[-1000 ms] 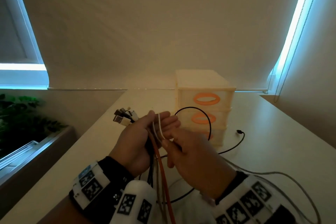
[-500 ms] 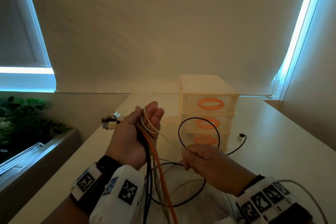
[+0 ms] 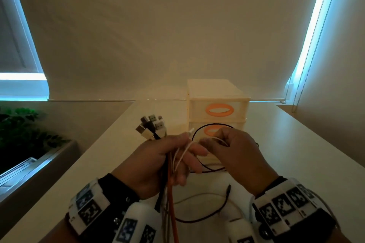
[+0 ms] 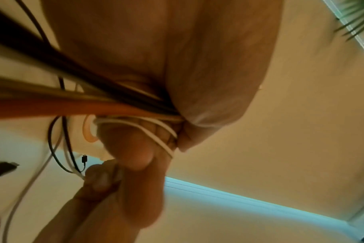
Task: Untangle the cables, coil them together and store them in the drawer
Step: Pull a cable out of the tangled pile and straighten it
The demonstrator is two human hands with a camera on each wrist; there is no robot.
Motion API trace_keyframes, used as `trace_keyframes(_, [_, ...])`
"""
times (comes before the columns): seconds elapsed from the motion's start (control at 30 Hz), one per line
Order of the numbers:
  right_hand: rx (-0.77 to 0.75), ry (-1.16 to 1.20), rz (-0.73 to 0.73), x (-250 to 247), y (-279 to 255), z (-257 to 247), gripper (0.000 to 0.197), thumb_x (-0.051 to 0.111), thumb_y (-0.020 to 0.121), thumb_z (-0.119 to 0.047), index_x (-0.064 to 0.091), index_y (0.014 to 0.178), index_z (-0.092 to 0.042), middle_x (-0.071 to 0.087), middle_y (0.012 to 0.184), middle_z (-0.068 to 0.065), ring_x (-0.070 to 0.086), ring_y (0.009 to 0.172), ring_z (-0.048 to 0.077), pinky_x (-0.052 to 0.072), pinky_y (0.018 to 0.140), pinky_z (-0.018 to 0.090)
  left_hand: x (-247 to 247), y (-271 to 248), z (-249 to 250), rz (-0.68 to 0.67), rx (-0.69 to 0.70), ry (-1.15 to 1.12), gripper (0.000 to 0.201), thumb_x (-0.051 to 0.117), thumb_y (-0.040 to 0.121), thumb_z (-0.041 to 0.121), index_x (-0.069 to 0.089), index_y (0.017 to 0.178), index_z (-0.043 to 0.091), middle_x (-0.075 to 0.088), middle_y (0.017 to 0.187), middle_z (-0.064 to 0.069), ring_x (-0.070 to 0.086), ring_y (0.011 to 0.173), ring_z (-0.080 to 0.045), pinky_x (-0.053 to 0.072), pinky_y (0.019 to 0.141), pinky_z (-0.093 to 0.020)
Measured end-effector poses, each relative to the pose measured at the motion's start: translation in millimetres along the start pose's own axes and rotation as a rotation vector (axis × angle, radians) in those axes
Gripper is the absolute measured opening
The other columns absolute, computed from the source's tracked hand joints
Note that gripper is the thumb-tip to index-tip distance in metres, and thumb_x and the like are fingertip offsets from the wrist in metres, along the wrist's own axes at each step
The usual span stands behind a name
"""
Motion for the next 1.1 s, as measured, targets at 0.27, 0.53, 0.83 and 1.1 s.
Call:
trace_keyframes(0.27, [0.027, 0.338, -0.282, 31.8, -20.7, -35.3, 0.024, 0.049, 0.102, -0.022, 0.067, 0.086, -0.018, 0.056, 0.059, 0.0, 0.047, 0.047, 0.007, 0.04, 0.048, 0.018, -24.2, 8.6, -4.6, 0.335, 0.088, -0.158, 0.041, 0.045, 0.106, 0.028, 0.072, 0.106, -0.003, 0.077, 0.097, -0.019, 0.076, 0.082, -0.025, 0.062, 0.072, -0.031])
trace_keyframes(0.53, [-0.1, 0.052, -0.433, 64.3, -33.4, -30.0, 0.021, 0.048, 0.102, -0.032, 0.062, 0.088, -0.026, 0.06, 0.073, -0.006, 0.054, 0.066, 0.013, 0.044, 0.061, 0.027, -39.0, 8.5, 1.8, 0.333, 0.123, -0.596, 0.045, 0.038, 0.108, 0.033, 0.064, 0.118, -0.002, 0.075, 0.112, -0.018, 0.075, 0.098, -0.028, 0.06, 0.084, -0.032])
trace_keyframes(0.83, [0.007, 0.09, -0.559, 69.1, -36.9, -9.9, 0.026, 0.045, 0.104, -0.028, 0.065, 0.089, -0.022, 0.056, 0.068, -0.019, 0.051, 0.065, -0.005, 0.042, 0.063, 0.012, -52.9, 9.3, 9.8, 0.286, 0.191, -0.745, 0.037, 0.046, 0.105, 0.032, 0.066, 0.11, 0.002, 0.051, 0.063, 0.005, 0.055, 0.052, -0.007, 0.047, 0.046, -0.016])
trace_keyframes(1.1, [0.104, 0.02, -0.732, 77.7, -36.9, 15.4, 0.029, 0.049, 0.102, -0.035, 0.067, 0.084, -0.021, 0.069, 0.092, -0.002, 0.064, 0.088, 0.006, 0.048, 0.086, 0.02, -40.2, 6.2, 28.2, -0.098, 0.237, -0.844, 0.037, 0.038, 0.109, 0.032, 0.065, 0.108, 0.005, 0.051, 0.061, 0.008, 0.046, 0.043, -0.004, 0.039, 0.042, -0.015])
Point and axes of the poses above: each hand's wrist, its own y-axis towards the middle knuckle, its own x-axis out of the palm, z = x × y, the point moved 9 cm from there along y, towards the middle knuckle
